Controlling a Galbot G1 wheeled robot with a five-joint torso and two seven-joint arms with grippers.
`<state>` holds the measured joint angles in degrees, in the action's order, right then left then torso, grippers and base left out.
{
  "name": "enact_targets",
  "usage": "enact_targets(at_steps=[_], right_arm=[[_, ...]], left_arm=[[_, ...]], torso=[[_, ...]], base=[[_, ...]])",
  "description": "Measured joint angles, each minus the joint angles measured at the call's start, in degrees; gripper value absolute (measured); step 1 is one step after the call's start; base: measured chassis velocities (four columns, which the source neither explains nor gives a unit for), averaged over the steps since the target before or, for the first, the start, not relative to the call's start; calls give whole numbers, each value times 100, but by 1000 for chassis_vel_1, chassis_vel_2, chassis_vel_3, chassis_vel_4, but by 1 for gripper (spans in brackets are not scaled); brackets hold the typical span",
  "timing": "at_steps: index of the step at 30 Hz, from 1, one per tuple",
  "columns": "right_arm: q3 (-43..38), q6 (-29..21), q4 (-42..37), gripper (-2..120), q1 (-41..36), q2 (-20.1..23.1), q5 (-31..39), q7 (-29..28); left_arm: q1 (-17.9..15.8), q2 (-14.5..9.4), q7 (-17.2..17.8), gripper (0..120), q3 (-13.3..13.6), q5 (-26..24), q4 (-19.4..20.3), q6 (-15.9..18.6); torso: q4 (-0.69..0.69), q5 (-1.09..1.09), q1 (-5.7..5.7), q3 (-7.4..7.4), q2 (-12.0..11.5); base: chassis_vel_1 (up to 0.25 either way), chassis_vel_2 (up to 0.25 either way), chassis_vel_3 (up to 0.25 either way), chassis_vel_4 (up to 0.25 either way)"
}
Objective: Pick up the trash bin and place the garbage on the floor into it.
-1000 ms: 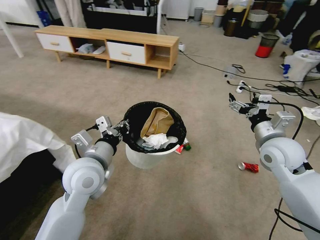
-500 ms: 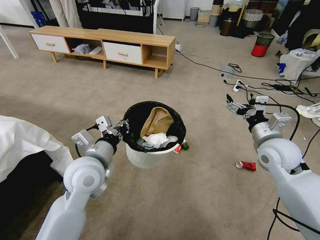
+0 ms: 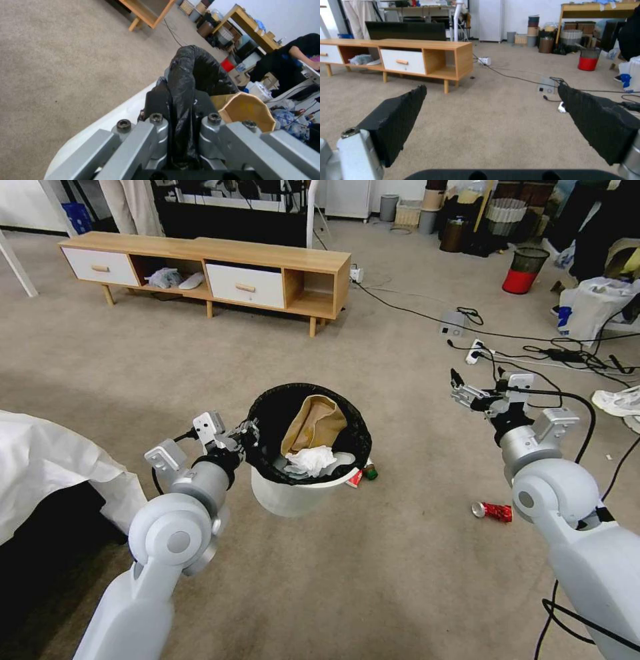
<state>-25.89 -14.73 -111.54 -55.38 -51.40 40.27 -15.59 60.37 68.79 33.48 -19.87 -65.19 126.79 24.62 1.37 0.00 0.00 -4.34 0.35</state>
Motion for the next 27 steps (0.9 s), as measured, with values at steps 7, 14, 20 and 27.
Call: enact_targets(at_steps=[7, 14, 20, 27], right_arm=[[33, 65, 5, 100, 32, -25, 50, -22], [29, 103, 5, 100, 11, -27, 54, -17], [38, 120, 1, 100, 3, -33, 52, -2], [66, 147, 36, 100, 24, -45, 41, 15]], left_arm=[[17, -19, 11, 7, -16, -4, 33, 5], [28, -13, 24, 7, -10, -2, 48, 8], [23, -11, 33, 7, -34, -9, 48, 8], [23, 1, 33, 7, -42, -7, 48, 8]], torso=[[0, 0, 0, 0, 0], [1, 0, 0, 1, 0], [0, 0, 0, 0, 0], [1, 0, 0, 0, 0]], base=[[0, 0, 0, 0], [-33, 31, 30, -38], [-85, 82, 91, -85], [-70, 64, 63, -69]])
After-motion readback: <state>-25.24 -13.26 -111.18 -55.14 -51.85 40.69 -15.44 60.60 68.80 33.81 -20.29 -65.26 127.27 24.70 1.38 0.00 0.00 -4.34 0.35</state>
